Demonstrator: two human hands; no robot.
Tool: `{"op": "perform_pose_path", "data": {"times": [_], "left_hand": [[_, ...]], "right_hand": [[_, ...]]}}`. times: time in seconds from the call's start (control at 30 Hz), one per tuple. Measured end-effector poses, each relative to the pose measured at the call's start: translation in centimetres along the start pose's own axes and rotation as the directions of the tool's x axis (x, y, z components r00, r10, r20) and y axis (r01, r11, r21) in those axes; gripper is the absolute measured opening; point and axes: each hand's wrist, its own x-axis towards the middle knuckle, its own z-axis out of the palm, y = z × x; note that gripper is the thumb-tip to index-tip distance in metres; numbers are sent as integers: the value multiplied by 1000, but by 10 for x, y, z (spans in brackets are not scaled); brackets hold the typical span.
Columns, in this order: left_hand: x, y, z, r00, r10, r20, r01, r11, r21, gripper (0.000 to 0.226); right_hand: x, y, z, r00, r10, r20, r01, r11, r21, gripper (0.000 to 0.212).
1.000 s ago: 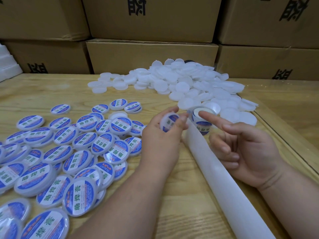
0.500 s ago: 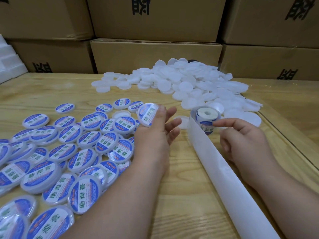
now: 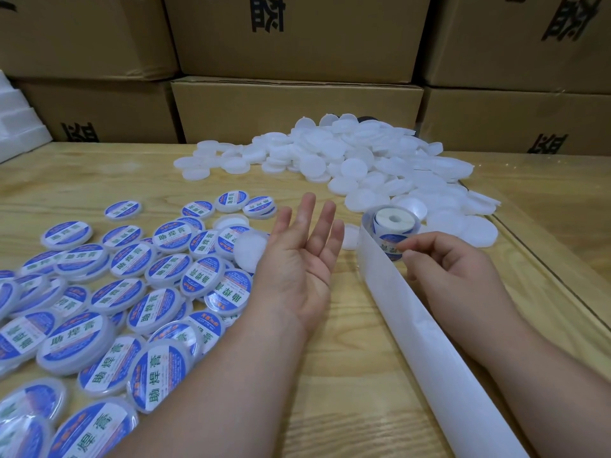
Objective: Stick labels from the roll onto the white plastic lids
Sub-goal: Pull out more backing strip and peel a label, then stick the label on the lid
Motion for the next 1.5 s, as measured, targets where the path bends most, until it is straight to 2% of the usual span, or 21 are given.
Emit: {"op": "perform_pose_path", "data": {"times": [0.07,0.1,0.13,0.17,0.2,0.23,0.3,0.37,0.43,0.53,0.73,0.87,0.97,1.0,1.1,1.2,1.23,1.3,1.37,1.4,1.5], "left_hand": [[1,-3,0,1000,31,3,-31,991,129,31],[0,-6,0,997,71,7,-71,961,268,26],[-2,-9,-1,991,133,34,-134,883,450,24],[-5,-14,-2,976,195,96,-211,737,642,28],[-9,-19,-4,953,231,196,-293,536,792,32],[-13,-23,-5,923,225,313,-374,319,871,34],[-18,-28,-8,874,105,474,-471,-51,880,50],[-18,-31,-11,877,-23,479,-465,-290,837,70],[-19,-30,-10,885,-94,455,-451,-411,792,80],[-22,-31,-9,881,-114,460,-452,-492,744,80],[-22,-33,-14,898,-19,440,-381,-537,753,63],[-20,-32,-16,888,76,454,-318,-612,724,34],[-18,-33,-19,897,98,430,-297,-587,753,16],[-18,-33,-19,901,87,426,-302,-578,758,11],[-16,-34,-19,899,75,431,-324,-545,773,11],[-13,-33,-16,865,133,483,-390,-427,816,18],[-14,-32,-14,852,145,503,-426,-365,828,22],[-17,-30,-11,853,154,499,-473,-178,863,26],[-21,-29,-9,875,151,460,-467,10,884,26],[-21,-29,-9,882,157,445,-459,69,886,29],[-20,-28,-9,884,200,422,-456,174,873,30]], "right_hand": [[-1,0,-1,1000,-9,15,9,1000,-7,23],[-1,-1,-1,999,-16,34,16,1000,-1,22],[-2,-2,-2,998,-29,61,29,1000,2,21],[-3,-2,-3,995,-47,93,47,999,2,21],[-4,-2,-3,990,-67,123,68,998,-4,20],[-4,-3,-3,986,-84,145,87,996,-15,17],[-5,-5,-1,979,-94,178,101,994,-31,12],[-6,-6,0,975,-102,198,111,993,-37,20],[-6,-7,1,972,-109,210,118,992,-31,23],[-6,-5,0,973,-112,201,115,993,-5,24],[-6,-7,1,982,-72,177,68,997,26,30],[-8,-12,-1,981,-90,174,94,995,-16,21],[-5,-10,-2,979,-90,183,107,991,-83,13],[-5,-8,-2,981,-77,179,97,990,-106,17],[-4,-8,-4,987,-16,159,30,996,-86,21],[-2,-11,-8,989,69,130,-76,996,56,16],[-1,-12,-10,989,87,121,-100,989,106,21],[0,-13,-11,986,109,123,-132,970,205,27],[0,-14,-11,979,102,174,-150,945,291,15],[-1,-15,-10,972,84,218,-153,933,324,15],[-2,-12,-8,943,19,332,-139,929,342,22]]}}
